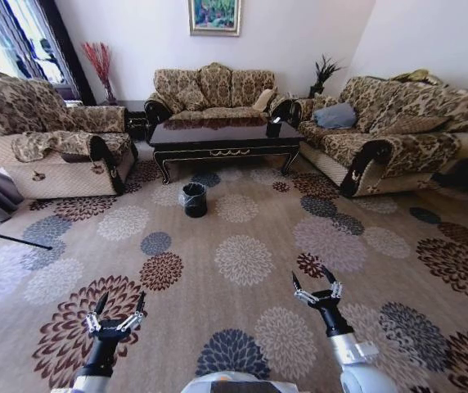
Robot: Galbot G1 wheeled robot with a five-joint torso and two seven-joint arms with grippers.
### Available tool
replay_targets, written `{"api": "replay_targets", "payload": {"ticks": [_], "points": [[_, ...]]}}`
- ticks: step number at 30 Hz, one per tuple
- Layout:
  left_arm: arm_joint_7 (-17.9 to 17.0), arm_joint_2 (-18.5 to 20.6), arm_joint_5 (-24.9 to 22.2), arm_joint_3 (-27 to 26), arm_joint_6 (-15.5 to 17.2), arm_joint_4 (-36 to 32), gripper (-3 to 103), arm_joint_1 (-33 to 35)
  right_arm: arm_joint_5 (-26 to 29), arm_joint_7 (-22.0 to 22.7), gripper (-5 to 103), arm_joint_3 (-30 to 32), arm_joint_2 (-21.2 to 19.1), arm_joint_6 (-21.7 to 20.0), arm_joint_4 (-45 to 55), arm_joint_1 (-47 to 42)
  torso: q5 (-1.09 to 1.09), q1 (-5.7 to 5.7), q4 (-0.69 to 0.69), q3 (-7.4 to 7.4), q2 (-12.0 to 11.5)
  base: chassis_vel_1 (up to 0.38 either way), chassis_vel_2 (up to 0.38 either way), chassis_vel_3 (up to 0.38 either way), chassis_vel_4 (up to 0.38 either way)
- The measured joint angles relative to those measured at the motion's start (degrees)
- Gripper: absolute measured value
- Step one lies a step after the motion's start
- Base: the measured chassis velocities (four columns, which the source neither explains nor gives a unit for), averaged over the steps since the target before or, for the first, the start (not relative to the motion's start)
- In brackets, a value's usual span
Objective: Move to the front of the table and pick up the trash from the floor, then place it into the trash bin.
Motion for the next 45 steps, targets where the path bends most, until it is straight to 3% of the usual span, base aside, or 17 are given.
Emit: {"api": "replay_targets", "payload": {"ticks": [45], "points": [[0.00, 0.00, 0.00, 0.00, 0.00, 0.00, 100, 0.00, 0.00, 0.00, 100, 0.00, 0.00, 0.00, 0.00, 0.00, 0.00, 4.51, -0.01, 6.07, 10.62, -0.022, -0.028, -0.025, -0.022]]}}
